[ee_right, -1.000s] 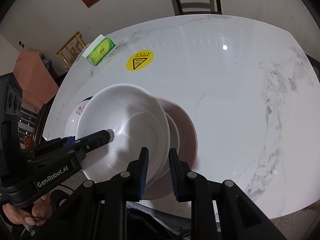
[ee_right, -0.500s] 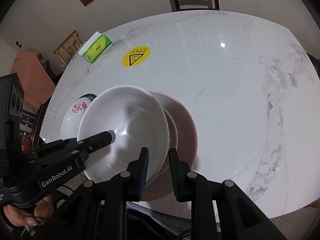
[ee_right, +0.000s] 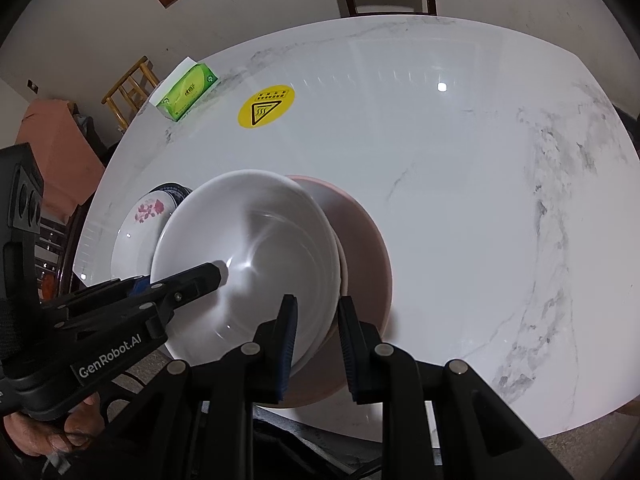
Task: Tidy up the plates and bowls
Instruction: 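Lower the 'Rabbit' bowl into the 'Dog' bowl and open the left tool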
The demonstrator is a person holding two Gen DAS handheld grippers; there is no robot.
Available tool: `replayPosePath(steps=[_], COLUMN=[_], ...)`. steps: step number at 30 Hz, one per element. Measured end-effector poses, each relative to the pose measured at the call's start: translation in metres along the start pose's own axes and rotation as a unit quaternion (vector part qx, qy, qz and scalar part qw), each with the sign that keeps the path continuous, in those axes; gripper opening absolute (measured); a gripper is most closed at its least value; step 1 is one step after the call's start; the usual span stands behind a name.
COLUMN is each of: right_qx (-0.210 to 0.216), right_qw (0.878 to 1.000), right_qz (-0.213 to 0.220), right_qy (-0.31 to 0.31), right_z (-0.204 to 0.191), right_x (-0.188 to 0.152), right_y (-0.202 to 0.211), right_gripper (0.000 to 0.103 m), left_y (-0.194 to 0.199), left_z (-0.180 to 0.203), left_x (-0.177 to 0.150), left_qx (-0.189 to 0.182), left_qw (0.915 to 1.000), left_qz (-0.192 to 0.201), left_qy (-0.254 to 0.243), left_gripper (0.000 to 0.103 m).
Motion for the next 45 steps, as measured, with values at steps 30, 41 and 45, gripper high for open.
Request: replayPosePath(steps=[30, 41, 45], right_qx=[-0.006, -0.011, -0.010], right_qw=[1.000, 1.000, 1.000], right_qz=[-0.001, 0.000, 0.002], right_qy=[-0.005, 0.002, 0.001], right_z=[0.001, -0.004, -0.004], right_x=[-0.001, 0.000, -0.001], right_y=[0.000, 0.003, 0.005], right_gripper=[0.025, 0.028, 0.028], left_y=[-0.001, 0.015, 0.016], left_z=[-0.004, -0.012, -0.017], left_x=[0.002, 0.011, 0.011], left_qx=[-0.016, -0.012, -0.015], left_qw=[0.9998, 0.9992, 0.9991], left_qz=[0.003, 0.036, 0.037], left_qy=[0.006, 0.008, 0.015], left_gripper=[0.016, 0.024, 0.025])
Point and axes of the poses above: each gripper's, at about its wrist camera, not at the fingertips, and y roughly against the way its jaws point, z to its right, x to its top, the point moved 7 cm from there along -y, roughly the way its jaws point, and after that the axes turned 15 degrees about x, right-handed, at the moved point
